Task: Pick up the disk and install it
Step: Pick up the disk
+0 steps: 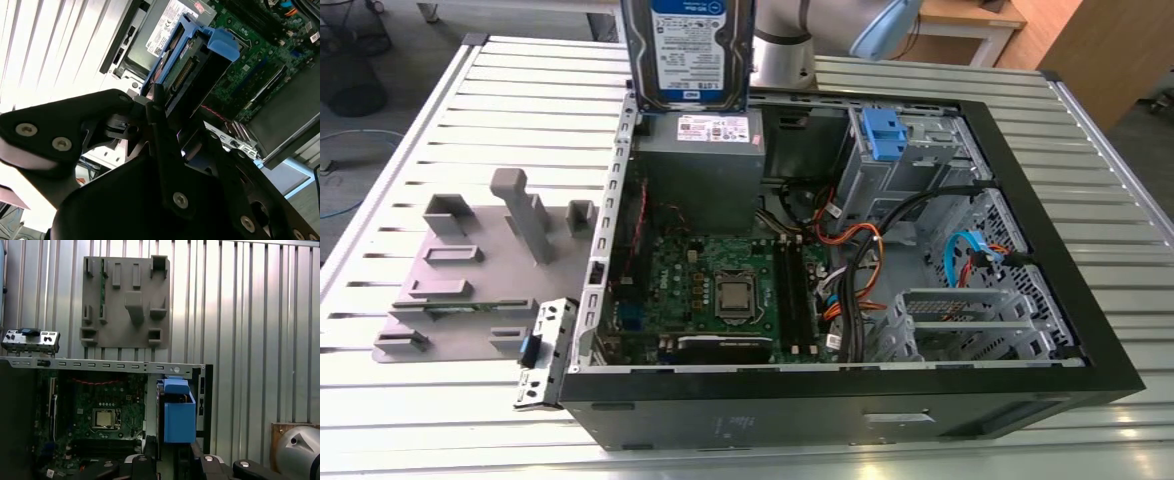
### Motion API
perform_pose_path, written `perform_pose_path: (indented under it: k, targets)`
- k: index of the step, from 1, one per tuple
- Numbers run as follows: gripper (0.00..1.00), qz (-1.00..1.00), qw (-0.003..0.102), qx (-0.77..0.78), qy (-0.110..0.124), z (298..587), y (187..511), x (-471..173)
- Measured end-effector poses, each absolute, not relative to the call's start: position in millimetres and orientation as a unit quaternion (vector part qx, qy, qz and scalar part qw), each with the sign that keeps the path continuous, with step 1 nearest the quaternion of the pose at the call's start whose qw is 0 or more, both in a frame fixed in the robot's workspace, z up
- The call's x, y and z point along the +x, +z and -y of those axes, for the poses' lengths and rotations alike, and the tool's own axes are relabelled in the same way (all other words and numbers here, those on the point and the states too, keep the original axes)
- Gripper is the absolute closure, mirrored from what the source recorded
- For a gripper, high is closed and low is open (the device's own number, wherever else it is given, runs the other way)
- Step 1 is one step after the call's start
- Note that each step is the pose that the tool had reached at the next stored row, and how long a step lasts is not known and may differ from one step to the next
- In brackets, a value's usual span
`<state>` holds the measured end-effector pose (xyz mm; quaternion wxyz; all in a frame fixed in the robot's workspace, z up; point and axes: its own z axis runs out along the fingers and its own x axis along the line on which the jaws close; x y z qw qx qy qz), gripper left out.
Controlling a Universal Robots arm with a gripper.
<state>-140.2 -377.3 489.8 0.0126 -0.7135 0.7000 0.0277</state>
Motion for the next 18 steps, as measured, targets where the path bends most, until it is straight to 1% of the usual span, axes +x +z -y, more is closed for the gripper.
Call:
perform_pose_path:
  k: [18]
  targets:
    - [0.65,-0.700,0.013,-0.713,0.028,376.9,489.3,-101.5]
